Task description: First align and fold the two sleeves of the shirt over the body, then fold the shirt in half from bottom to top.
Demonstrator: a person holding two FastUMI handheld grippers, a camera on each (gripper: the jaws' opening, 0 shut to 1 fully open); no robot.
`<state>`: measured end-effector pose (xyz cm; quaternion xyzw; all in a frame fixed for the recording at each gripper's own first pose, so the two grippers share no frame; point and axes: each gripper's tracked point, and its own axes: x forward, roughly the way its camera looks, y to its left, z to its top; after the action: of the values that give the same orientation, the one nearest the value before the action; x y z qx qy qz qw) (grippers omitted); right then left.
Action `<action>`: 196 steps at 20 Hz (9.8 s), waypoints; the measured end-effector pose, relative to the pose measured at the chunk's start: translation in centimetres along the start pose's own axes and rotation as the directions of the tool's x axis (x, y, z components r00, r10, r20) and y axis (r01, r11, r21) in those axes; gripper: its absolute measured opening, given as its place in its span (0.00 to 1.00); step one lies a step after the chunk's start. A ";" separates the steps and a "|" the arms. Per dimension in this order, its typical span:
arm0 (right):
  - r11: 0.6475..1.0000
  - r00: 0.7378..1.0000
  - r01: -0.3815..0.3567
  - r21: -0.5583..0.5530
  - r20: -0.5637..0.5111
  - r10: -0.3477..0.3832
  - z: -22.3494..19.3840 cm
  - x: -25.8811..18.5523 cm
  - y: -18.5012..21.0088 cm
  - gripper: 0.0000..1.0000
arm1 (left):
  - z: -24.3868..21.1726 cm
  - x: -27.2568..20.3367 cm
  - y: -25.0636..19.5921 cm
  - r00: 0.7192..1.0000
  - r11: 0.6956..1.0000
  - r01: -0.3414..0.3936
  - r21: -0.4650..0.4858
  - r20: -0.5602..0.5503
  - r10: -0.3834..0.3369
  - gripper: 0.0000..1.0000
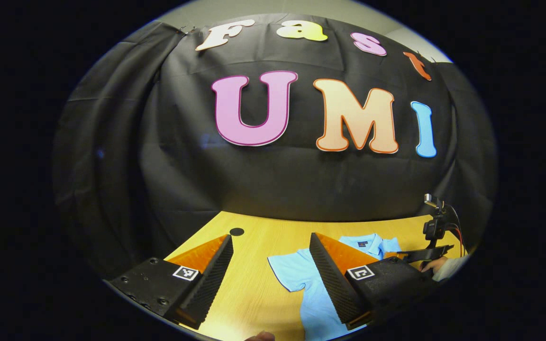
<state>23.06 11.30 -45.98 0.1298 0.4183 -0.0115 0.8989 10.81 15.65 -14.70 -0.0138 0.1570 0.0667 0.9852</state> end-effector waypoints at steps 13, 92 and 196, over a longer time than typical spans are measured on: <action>0.985 0.991 0.036 -0.169 0.136 -0.013 3.1 -10.7 -2.0 0.93 | -12.0 11.9 -0.8 0.975 0.996 0.042 -0.080 -0.215 -0.059 0.97; 0.964 0.991 0.103 -0.246 -0.057 -0.121 -24.5 -33.5 -16.6 0.93 | -30.2 -21.2 -7.5 0.861 0.981 0.188 0.049 -0.489 -0.141 0.95; 0.998 0.959 0.044 -0.042 0.281 -0.031 9.7 -8.6 -5.0 0.02 | -11.8 13.0 -16.7 0.812 0.885 0.454 -0.103 -0.360 -0.459 0.00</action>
<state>24.10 3.32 -34.65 0.0972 0.2895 -0.0366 0.9515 21.65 0.13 -29.86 -0.0695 0.3336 -0.1746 0.9238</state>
